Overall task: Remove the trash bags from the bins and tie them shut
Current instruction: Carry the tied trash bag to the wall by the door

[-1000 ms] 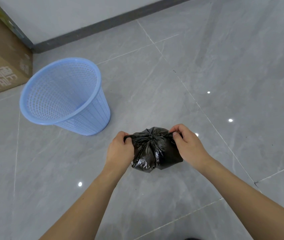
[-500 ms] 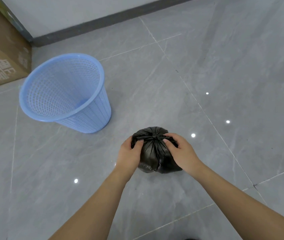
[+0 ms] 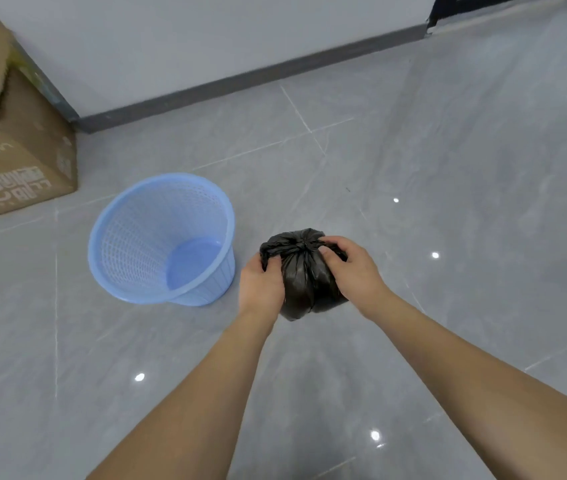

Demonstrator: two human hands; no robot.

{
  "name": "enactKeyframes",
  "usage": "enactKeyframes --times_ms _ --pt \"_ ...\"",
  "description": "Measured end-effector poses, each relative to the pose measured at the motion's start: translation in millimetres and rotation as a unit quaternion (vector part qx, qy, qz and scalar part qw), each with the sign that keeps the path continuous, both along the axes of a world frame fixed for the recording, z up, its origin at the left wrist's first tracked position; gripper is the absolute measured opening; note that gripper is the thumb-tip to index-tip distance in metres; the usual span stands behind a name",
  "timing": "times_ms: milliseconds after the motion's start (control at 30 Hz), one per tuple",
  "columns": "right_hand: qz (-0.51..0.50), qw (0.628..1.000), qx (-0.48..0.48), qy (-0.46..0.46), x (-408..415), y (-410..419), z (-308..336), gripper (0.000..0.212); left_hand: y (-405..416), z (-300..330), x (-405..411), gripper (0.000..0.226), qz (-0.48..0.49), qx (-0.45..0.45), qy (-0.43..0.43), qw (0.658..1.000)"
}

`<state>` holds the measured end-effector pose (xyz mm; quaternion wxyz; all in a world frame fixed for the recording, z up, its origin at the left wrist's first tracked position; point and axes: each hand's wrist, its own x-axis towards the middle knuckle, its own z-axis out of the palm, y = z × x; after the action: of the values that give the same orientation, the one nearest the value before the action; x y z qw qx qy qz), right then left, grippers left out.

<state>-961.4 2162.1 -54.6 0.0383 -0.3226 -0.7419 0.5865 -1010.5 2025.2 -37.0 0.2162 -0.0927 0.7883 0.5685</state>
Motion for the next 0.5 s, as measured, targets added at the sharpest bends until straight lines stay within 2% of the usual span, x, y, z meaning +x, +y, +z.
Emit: enactKeyframes --times_ms 200,367,500 --pt "-0.043 0.999 0.001 0.003 -16 15 209 0.020 18 203 -26 0.024 -0.015 0.002 0.014 1.000" --pt "-0.050 0.998 -0.002 0.035 -26 18 454 0.022 26 446 -40 0.020 -0.013 0.043 0.034 0.998" --pt "-0.055 0.996 0.012 0.075 -27 16 655 0.021 28 651 -46 0.019 -0.020 0.043 0.092 0.995"
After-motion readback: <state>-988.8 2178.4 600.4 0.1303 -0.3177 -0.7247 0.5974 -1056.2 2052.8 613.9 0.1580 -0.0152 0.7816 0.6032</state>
